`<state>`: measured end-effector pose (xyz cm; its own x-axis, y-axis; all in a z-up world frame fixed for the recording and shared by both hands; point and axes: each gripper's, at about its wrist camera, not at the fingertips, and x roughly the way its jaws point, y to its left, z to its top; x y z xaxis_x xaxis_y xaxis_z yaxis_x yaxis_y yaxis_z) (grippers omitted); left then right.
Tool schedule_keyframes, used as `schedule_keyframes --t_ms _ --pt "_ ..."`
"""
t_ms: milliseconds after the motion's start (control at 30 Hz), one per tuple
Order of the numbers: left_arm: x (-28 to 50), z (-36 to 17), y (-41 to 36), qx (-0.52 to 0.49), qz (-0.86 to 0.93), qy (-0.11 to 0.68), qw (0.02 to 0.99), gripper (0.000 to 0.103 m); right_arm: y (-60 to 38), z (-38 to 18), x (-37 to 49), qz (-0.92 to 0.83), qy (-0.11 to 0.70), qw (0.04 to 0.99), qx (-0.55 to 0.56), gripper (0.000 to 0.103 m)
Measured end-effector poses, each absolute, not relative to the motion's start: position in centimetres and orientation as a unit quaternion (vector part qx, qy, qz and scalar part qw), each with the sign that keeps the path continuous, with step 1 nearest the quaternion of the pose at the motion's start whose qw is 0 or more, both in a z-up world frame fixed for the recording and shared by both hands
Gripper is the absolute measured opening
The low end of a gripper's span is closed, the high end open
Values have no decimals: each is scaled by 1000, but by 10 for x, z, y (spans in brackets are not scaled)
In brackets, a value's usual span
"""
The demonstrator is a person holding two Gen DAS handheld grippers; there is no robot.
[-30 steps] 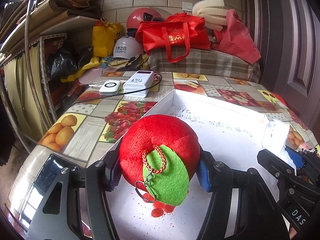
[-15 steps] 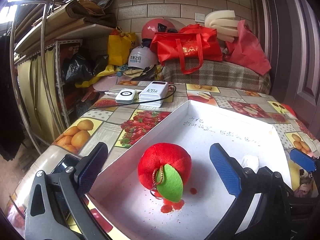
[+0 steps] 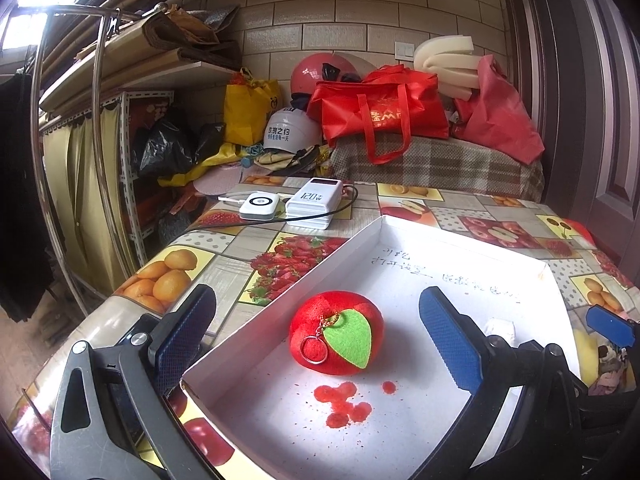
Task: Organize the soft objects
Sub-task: 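Withdraw both grippers from the box back toward the object pile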
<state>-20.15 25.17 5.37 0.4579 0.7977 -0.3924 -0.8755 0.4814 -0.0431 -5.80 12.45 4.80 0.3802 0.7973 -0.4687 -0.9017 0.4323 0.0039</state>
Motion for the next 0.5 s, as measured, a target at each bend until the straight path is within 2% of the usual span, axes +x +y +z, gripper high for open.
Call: schedule_keyframes --t_ms 333,500 --pt "-206 56 242 -109 501 141 847 103 114 53 -69 521 171 828 -121 103" --pt "-215 58 235 -110 495 126 852 103 112 49 -74 506 189 828 -151 103"
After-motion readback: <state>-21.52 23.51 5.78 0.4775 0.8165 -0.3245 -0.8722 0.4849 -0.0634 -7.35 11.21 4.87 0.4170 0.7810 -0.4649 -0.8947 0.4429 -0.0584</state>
